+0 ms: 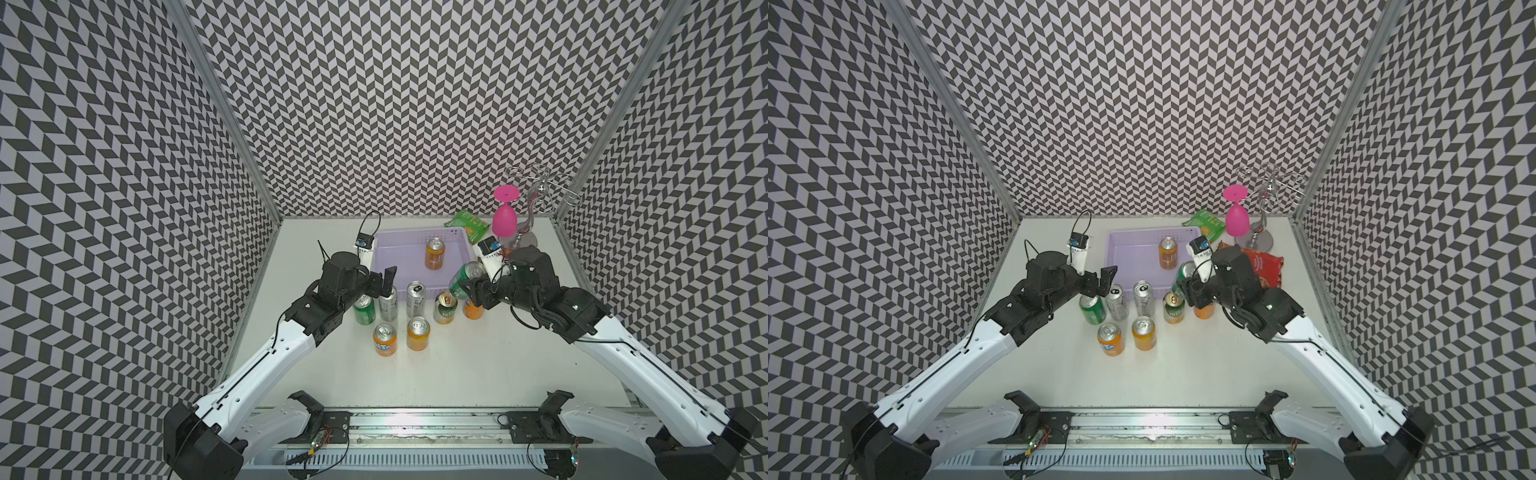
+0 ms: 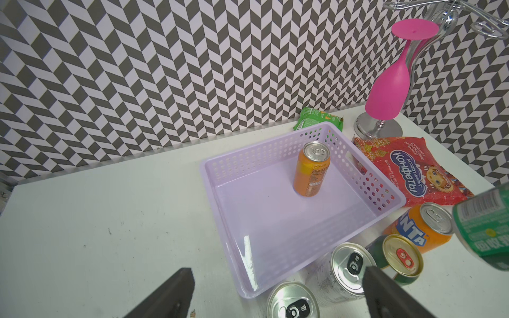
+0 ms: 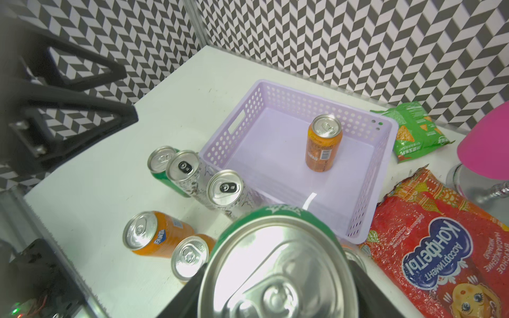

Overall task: Take out the drinks from the basket
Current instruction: Pick up the drink from the basket, then place the drink at the center of the board.

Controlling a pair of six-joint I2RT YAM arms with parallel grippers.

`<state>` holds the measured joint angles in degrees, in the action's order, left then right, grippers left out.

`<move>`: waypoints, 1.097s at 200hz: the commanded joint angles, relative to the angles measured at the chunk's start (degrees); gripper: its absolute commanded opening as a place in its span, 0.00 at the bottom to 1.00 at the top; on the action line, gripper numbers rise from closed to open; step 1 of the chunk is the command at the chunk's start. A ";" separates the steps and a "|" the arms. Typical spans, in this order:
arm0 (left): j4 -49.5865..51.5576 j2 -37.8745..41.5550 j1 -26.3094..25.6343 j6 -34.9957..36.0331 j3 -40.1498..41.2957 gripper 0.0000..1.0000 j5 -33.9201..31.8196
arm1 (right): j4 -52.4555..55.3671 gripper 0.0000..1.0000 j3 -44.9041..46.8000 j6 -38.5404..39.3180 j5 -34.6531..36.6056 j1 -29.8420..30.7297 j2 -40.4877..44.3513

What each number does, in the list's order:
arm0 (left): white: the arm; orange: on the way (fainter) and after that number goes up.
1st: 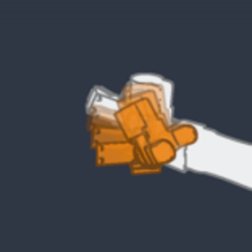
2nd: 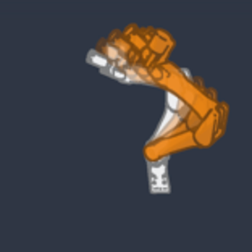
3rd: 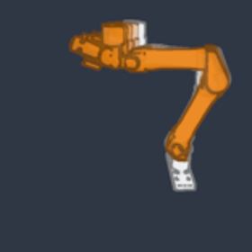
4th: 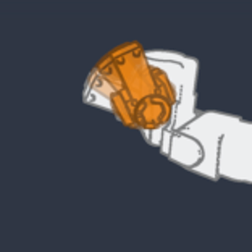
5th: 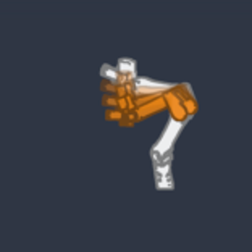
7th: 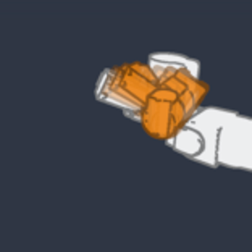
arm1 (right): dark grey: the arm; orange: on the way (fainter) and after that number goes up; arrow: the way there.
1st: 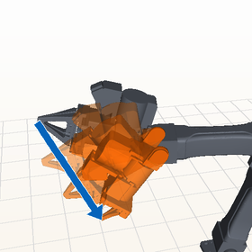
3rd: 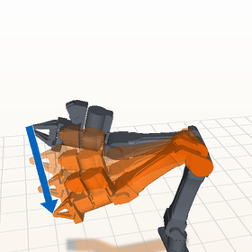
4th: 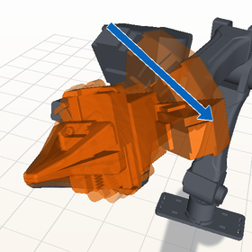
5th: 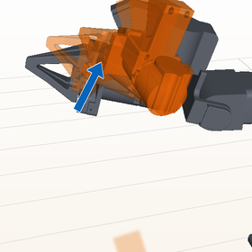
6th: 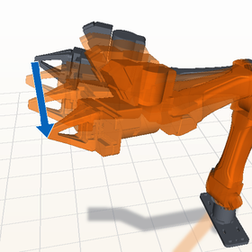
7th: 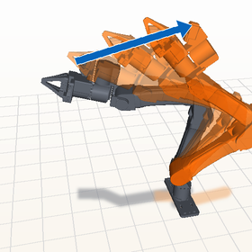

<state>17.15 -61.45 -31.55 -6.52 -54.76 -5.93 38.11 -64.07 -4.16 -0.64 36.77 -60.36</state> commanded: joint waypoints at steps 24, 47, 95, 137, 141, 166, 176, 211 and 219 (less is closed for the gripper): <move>-1.68 0.20 0.43 0.06 0.45 0.99 -0.22 | -2.84 0.51 2.16 -4.95 2.15 3.49 4.79; -1.57 0.28 0.44 0.11 0.46 0.99 -0.28 | -3.04 0.51 4.10 -6.51 2.62 4.85 5.93; -1.63 0.56 0.44 -0.02 0.78 0.99 -0.48 | -6.02 0.51 10.33 -9.56 3.01 7.26 6.74; -2.01 0.44 0.44 -0.03 1.02 0.99 -0.48 | -9.71 0.51 15.22 -11.48 4.27 8.82 5.55; -2.03 0.45 0.44 -0.01 1.04 0.99 -0.48 | -9.97 0.51 15.60 -11.71 4.33 8.92 5.28; -2.10 0.54 0.44 -0.06 1.20 0.99 -0.66 | -11.00 0.51 17.23 -12.61 4.25 9.52 3.33; -2.06 0.54 0.44 -0.02 1.22 0.99 -0.71 | -11.88 0.51 18.10 -12.90 4.50 9.95 2.73; -2.21 0.71 0.44 0.14 1.32 0.99 -0.92 | -15.31 0.51 21.51 -13.93 5.69 11.28 1.30; -2.16 0.71 0.44 0.18 1.33 0.99 -0.92 | -16.22 0.51 22.31 -14.16 5.76 11.47 1.13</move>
<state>16.53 -61.45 -31.46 -6.52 -54.08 -6.37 31.75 -42.72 -16.80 3.49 47.40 -59.29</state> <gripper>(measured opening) 0.990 0.687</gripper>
